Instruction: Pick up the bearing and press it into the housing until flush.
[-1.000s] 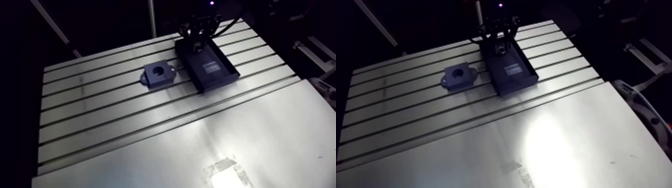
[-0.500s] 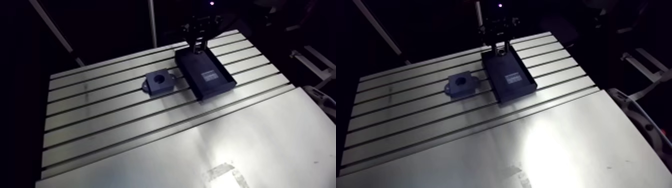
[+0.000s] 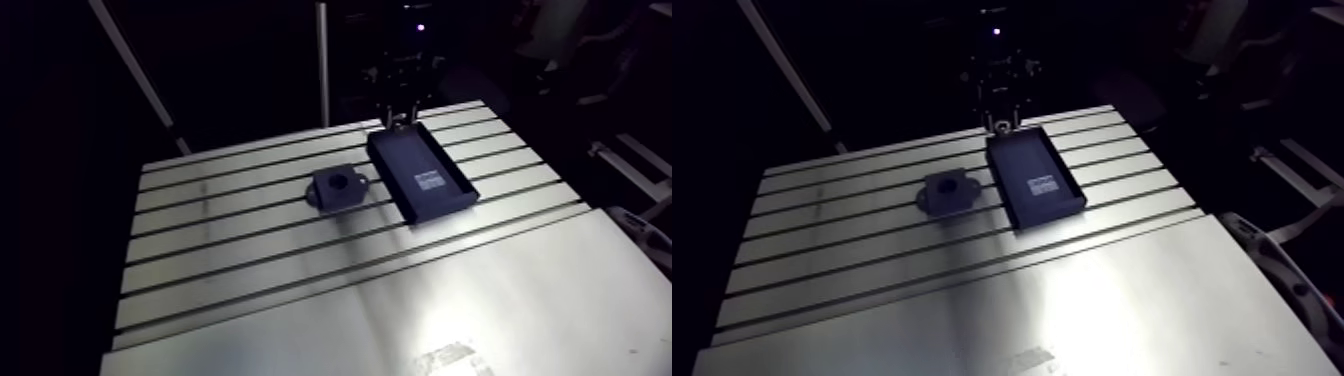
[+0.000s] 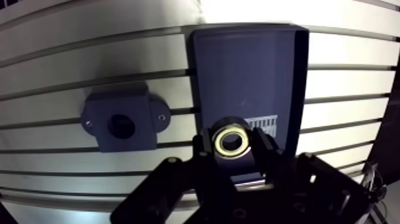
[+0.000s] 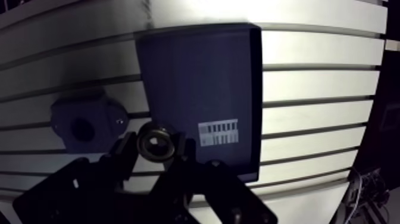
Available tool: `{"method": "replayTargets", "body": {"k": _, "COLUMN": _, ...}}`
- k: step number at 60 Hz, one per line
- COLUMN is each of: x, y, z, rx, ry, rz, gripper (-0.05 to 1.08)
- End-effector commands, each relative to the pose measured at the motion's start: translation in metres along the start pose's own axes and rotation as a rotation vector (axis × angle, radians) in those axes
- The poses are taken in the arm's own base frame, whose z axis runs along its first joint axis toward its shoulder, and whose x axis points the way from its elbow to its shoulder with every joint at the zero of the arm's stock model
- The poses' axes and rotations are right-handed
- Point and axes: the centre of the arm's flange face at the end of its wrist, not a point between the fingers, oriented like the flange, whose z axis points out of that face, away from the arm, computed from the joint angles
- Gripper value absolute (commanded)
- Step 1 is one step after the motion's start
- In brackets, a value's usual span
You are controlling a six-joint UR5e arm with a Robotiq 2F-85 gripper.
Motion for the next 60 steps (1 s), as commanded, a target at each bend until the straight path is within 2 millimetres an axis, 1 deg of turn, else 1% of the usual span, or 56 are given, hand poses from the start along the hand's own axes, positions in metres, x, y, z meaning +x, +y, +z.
{"method": "replayTargets", "body": {"k": 1, "x": -0.011, "y": -0.034, "z": 0.001, "rx": -0.005, "ry": -0.016, "rz": 0.006, "gripper": 0.66}}
{"method": "replayTargets", "body": {"k": 5, "x": -0.012, "y": -0.036, "z": -0.001, "rx": -0.003, "ry": -0.001, "rz": 0.022, "gripper": 0.66}}
{"method": "replayTargets", "body": {"k": 10, "x": -0.013, "y": -0.050, "z": -0.001, "rx": -0.007, "ry": 0.011, "rz": 0.012, "gripper": 0.66}}
{"method": "replayTargets", "body": {"k": 11, "x": -0.013, "y": -0.050, "z": -0.001, "rx": -0.007, "ry": 0.011, "rz": 0.012, "gripper": 0.66}}
{"method": "replayTargets", "body": {"k": 15, "x": -0.015, "y": -0.055, "z": 0.002, "rx": -0.005, "ry": 0.013, "rz": -0.004, "gripper": 0.66}}
{"method": "replayTargets", "body": {"k": 18, "x": -0.015, "y": -0.064, "z": 0.003, "rx": -0.003, "ry": 0.026, "rz": -0.027, "gripper": 0.66}}
{"method": "replayTargets", "body": {"k": 31, "x": -0.014, "y": -0.073, "z": 0.001, "rx": -0.002, "ry": 0.050, "rz": -0.052, "gripper": 0.66}}
{"method": "replayTargets", "body": {"k": 33, "x": -0.015, "y": -0.086, "z": 0.002, "rx": -0.004, "ry": 0.047, "rz": -0.072, "gripper": 0.66}}
{"method": "replayTargets", "body": {"k": 34, "x": -0.015, "y": -0.086, "z": 0.002, "rx": -0.004, "ry": 0.047, "rz": -0.072, "gripper": 0.66}}
{"method": "replayTargets", "body": {"k": 35, "x": -0.016, "y": -0.092, "z": 0.003, "rx": -0.004, "ry": 0.046, "rz": -0.082, "gripper": 0.66}}
{"method": "replayTargets", "body": {"k": 36, "x": -0.016, "y": -0.092, "z": 0.003, "rx": -0.004, "ry": 0.046, "rz": -0.082, "gripper": 0.66}}
{"method": "replayTargets", "body": {"k": 37, "x": -0.017, "y": -0.096, "z": 0.004, "rx": -0.005, "ry": 0.043, "rz": -0.088, "gripper": 0.66}}
{"method": "replayTargets", "body": {"k": 60, "x": -0.021, "y": -0.104, "z": 0.013, "rx": 0.016, "ry": 0.044, "rz": -0.096, "gripper": 0.66}}
